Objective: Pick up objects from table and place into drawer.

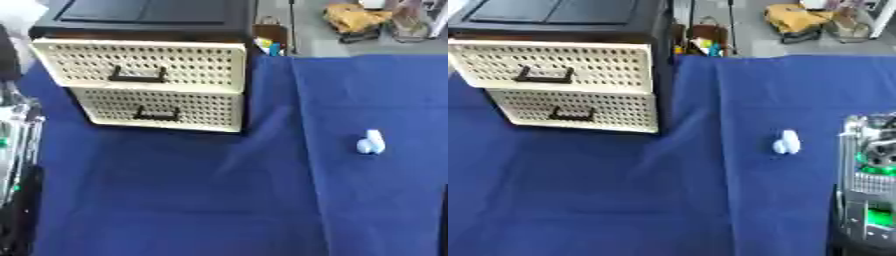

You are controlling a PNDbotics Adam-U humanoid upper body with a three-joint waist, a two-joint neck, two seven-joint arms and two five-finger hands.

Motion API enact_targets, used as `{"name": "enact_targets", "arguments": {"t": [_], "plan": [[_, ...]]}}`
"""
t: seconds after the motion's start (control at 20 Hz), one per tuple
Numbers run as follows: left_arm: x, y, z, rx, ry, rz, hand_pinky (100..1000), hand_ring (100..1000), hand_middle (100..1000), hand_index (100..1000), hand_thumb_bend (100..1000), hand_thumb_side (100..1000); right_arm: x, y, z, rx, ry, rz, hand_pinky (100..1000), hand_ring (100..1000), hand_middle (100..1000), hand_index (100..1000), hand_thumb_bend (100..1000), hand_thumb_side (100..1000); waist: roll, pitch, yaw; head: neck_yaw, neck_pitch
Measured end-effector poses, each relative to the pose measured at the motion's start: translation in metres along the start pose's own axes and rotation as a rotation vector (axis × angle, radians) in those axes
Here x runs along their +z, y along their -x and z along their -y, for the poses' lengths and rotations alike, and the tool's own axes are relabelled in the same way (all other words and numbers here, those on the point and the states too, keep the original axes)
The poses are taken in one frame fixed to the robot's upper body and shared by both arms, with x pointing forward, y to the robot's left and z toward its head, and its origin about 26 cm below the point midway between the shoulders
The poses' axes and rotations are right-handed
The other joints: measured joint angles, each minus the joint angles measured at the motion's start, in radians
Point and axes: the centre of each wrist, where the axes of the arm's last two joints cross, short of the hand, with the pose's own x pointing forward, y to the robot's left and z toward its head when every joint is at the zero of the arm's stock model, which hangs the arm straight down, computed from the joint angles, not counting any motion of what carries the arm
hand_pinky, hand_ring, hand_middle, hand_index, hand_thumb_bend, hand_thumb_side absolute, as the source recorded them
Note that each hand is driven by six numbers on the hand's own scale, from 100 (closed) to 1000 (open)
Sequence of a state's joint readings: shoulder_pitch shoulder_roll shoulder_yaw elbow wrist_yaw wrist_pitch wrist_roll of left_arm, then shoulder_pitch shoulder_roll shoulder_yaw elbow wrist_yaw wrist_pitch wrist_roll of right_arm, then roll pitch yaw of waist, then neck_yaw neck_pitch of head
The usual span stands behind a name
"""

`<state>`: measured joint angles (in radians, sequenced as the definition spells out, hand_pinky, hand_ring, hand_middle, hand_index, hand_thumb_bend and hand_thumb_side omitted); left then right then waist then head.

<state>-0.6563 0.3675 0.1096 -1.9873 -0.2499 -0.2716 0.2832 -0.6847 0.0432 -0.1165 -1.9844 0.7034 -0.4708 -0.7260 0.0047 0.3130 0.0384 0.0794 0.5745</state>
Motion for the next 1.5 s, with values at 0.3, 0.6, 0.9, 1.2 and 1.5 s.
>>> {"name": "enact_targets", "arguments": {"t": [0.3, 0.6, 0.9, 1.2, 1.5], "plan": [[-0.017, -0.004, -0.006, -0.318, 0.185, -0.012, 178, 392, 546, 876, 100, 879, 0.003, -0.001, 0.0, 0.0, -0.001, -0.009, 682, 711, 597, 749, 100, 1000, 0.0, -0.005, -0.002, -0.005, -0.006], [-0.026, -0.008, -0.008, -0.524, 0.518, -0.094, 100, 313, 488, 933, 100, 970, 0.003, -0.001, 0.0, -0.001, -0.003, -0.009, 682, 711, 597, 749, 100, 1000, 0.0, -0.007, -0.005, -0.005, -0.006], [-0.03, -0.011, -0.01, -0.654, 0.874, -0.161, 100, 147, 293, 920, 164, 922, 0.005, -0.001, 0.002, 0.004, -0.011, -0.015, 683, 712, 596, 749, 100, 1000, 0.008, -0.016, -0.009, -0.003, -0.006], [-0.029, -0.012, -0.013, -0.698, 1.148, -0.181, 100, 100, 143, 891, 100, 688, 0.008, -0.001, 0.002, 0.002, -0.022, -0.021, 683, 713, 596, 749, 100, 1000, 0.015, -0.022, -0.015, 0.004, -0.006], [-0.024, -0.012, -0.013, -0.703, 1.337, -0.214, 100, 100, 152, 891, 102, 761, 0.008, -0.001, 0.002, -0.001, -0.026, -0.02, 683, 714, 596, 748, 100, 1000, 0.022, -0.029, -0.021, 0.008, -0.006]]}}
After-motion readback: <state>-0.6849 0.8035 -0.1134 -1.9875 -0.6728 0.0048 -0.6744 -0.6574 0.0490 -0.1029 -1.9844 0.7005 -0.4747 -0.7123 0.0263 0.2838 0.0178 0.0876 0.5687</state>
